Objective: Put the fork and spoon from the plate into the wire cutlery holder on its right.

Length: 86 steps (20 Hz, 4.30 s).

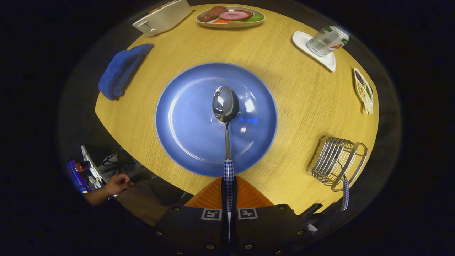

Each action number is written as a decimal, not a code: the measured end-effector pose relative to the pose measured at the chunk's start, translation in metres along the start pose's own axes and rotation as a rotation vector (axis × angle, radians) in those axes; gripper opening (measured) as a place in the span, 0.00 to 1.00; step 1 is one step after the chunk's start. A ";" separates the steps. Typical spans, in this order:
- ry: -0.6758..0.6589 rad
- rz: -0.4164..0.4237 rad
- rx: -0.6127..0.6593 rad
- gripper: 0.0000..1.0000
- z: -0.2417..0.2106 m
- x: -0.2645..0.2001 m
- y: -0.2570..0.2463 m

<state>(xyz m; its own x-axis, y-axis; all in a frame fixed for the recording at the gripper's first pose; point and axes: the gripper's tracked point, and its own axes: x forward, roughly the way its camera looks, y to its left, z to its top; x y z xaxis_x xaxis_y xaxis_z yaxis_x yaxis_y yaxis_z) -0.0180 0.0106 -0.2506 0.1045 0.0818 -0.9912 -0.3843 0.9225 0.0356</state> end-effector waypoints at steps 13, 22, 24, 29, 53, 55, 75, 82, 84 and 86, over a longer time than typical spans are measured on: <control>0.012 0.021 0.051 0.02 -0.062 -0.092 -0.069; 0.111 0.055 0.221 0.02 -0.111 -0.107 -0.132; 0.128 0.059 0.237 0.02 -0.116 -0.105 -0.140; 0.172 0.073 0.250 0.02 -0.117 -0.103 -0.149; 0.519 0.078 0.251 0.02 -0.074 -0.075 -0.174; 0.557 0.069 0.239 0.02 -0.068 -0.072 -0.175; -0.128 -0.017 0.270 0.33 -0.045 -0.127 -0.127; -0.922 -0.235 0.266 0.32 0.003 -0.220 -0.067; -1.041 -0.262 0.262 0.32 -0.003 -0.238 -0.046; -1.142 -0.259 0.267 0.33 0.001 -0.251 -0.030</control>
<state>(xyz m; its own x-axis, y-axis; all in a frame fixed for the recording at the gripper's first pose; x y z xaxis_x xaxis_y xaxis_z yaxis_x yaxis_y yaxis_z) -0.0320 -0.0368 -0.0031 0.9552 0.0447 -0.2924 -0.0433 0.9990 0.0112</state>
